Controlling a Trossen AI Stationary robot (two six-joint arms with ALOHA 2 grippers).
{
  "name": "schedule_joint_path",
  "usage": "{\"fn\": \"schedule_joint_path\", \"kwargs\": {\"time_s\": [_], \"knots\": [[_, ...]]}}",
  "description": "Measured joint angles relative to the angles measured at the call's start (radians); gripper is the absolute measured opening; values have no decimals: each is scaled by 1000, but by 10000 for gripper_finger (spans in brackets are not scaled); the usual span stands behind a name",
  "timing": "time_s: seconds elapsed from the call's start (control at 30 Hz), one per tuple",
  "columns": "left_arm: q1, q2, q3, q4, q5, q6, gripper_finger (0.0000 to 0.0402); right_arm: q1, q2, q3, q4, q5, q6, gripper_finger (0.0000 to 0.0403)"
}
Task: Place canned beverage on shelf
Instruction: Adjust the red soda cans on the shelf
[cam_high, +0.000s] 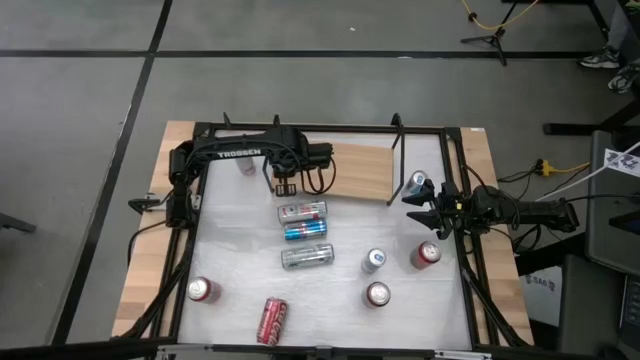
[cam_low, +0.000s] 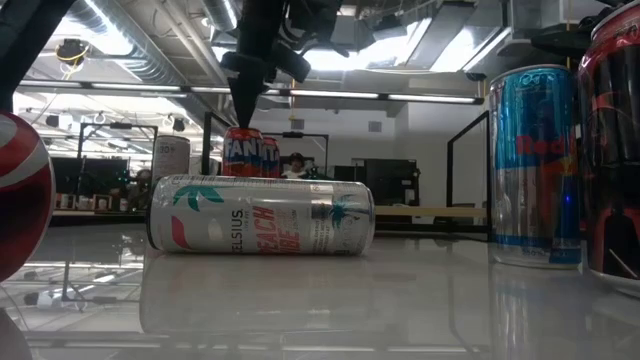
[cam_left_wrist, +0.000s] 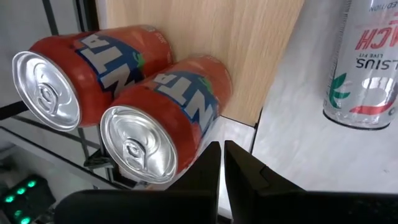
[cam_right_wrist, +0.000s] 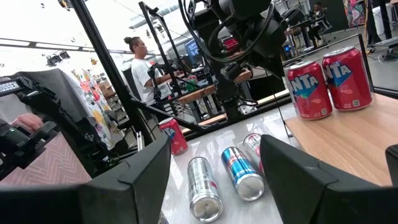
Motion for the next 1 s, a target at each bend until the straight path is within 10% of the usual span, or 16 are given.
{"fn": "schedule_joint_path", "kwargs": {"time_s": [1.0], "knots": [[95,0,0,0,44,81,11,0,0,0,0,0,0,239]]}}
